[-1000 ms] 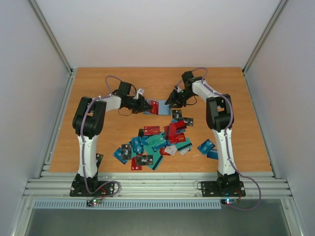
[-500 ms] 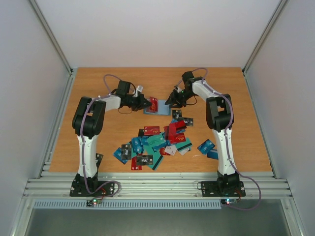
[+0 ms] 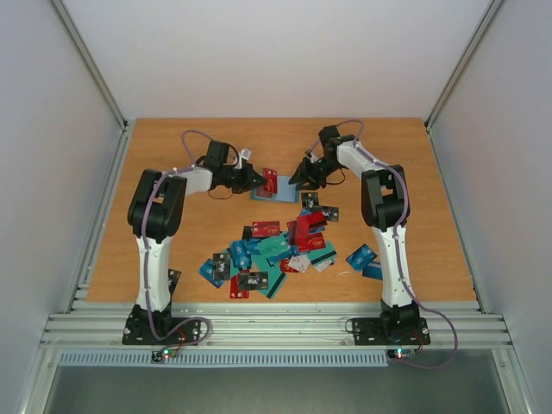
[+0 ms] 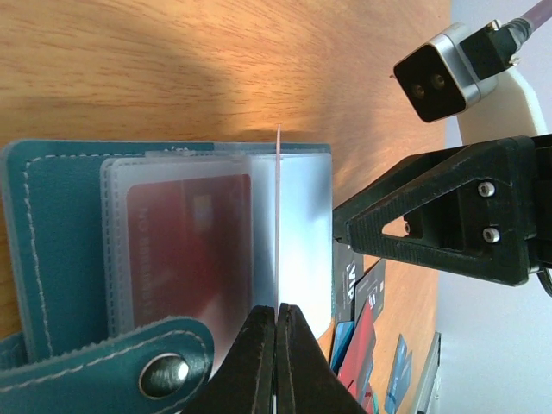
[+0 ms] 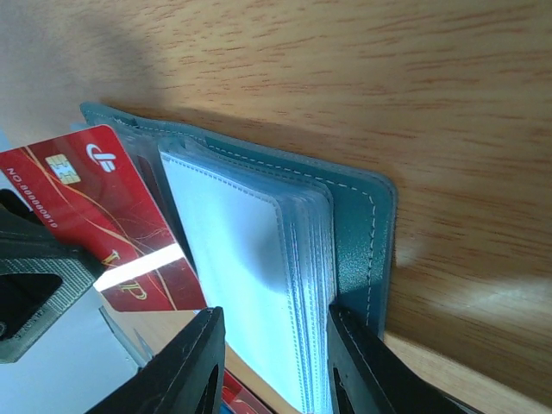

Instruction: Put the credit cards into the card holder

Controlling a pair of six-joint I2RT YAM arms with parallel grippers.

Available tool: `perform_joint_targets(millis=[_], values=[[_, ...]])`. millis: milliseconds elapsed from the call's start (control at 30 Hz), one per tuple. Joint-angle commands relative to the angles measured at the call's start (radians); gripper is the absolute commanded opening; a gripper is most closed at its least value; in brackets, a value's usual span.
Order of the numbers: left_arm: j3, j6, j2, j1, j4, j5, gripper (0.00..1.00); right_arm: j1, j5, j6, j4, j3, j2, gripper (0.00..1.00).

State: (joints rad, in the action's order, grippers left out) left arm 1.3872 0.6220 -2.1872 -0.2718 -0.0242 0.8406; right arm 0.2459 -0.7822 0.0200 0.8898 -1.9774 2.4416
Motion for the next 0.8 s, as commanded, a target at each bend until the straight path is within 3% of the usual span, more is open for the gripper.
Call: perform_joint_targets(millis=[0, 400, 767], values=[[0.007, -0.002, -0.025, -0.006, 0.049, 0.007, 0.00, -0.001, -0.003, 0.004, 0.015, 0.011, 0.030, 0.34], [-0.043, 0.054, -0.019, -0.005, 0.119, 0.031, 0.00, -0.001, -0.008, 0.002, 0.012, 0.016, 0.028, 0.34], [-0.054, 0.076, -0.055, -0.004, 0.123, 0.137, 0.00, -0.001, -0.017, -0.005, 0.008, 0.014, 0.035, 0.33]])
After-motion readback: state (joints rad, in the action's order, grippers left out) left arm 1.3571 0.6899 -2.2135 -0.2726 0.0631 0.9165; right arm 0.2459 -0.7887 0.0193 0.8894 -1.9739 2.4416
